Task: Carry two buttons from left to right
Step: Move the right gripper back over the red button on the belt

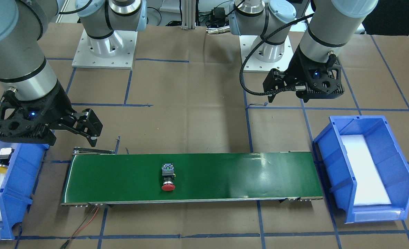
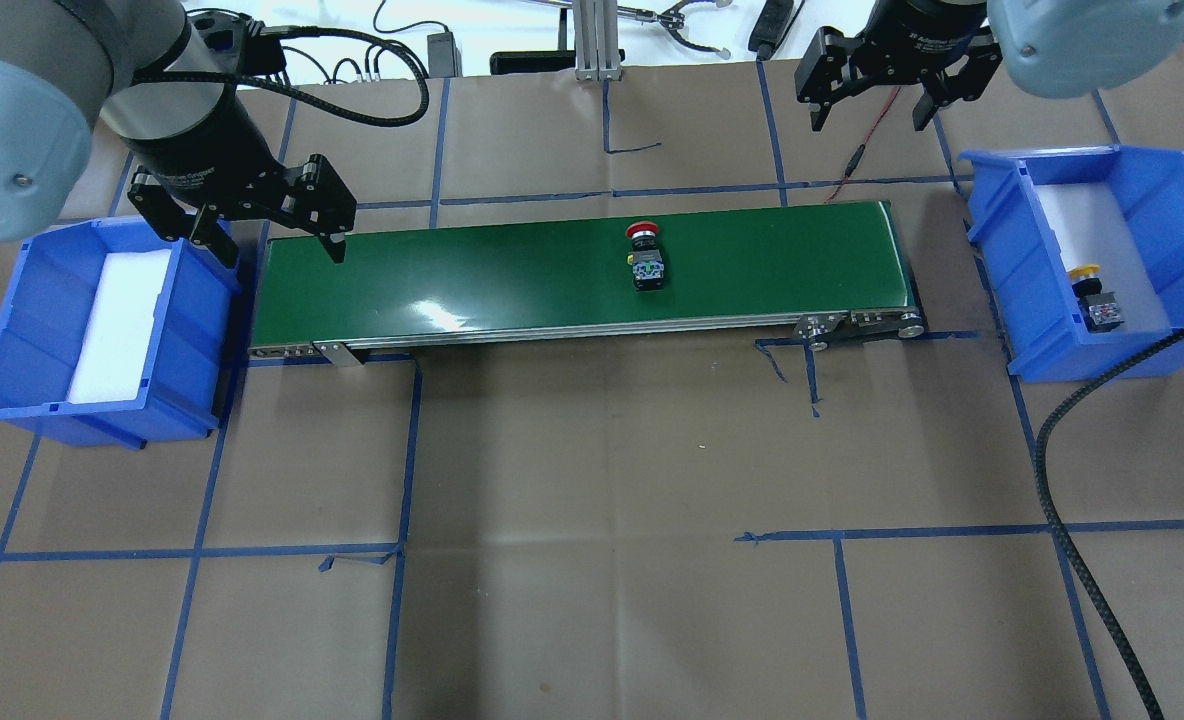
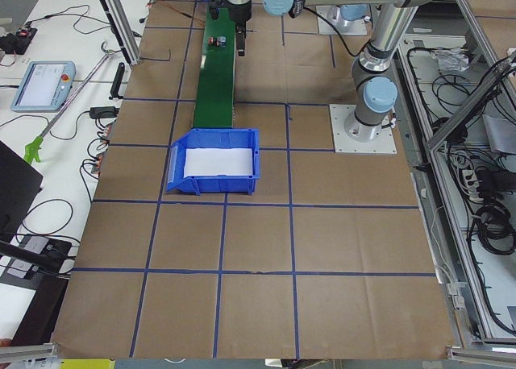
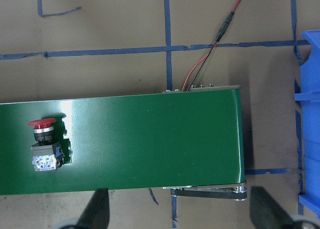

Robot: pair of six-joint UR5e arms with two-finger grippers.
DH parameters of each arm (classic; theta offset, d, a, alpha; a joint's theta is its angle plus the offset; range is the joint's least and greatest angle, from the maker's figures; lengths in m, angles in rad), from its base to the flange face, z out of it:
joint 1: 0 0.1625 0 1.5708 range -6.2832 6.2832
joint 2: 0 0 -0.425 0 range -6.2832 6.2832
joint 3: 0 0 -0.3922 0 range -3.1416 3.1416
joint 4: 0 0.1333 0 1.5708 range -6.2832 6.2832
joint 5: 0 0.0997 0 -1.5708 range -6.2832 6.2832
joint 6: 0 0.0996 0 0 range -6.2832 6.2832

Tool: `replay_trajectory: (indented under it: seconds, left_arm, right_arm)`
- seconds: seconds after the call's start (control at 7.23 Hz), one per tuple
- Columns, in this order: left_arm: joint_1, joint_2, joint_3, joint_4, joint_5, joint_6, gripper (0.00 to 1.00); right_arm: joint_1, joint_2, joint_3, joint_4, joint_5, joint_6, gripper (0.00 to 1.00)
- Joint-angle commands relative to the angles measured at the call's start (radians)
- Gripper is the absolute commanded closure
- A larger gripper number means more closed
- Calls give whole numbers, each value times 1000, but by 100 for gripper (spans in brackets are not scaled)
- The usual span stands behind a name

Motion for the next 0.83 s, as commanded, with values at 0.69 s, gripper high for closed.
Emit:
replay_trajectory:
  seconds: [0.69]
  left_arm:
    - [0, 8, -7, 0, -2, 0, 0]
  right_arm:
    - [2, 50, 42, -38, 10, -3, 1]
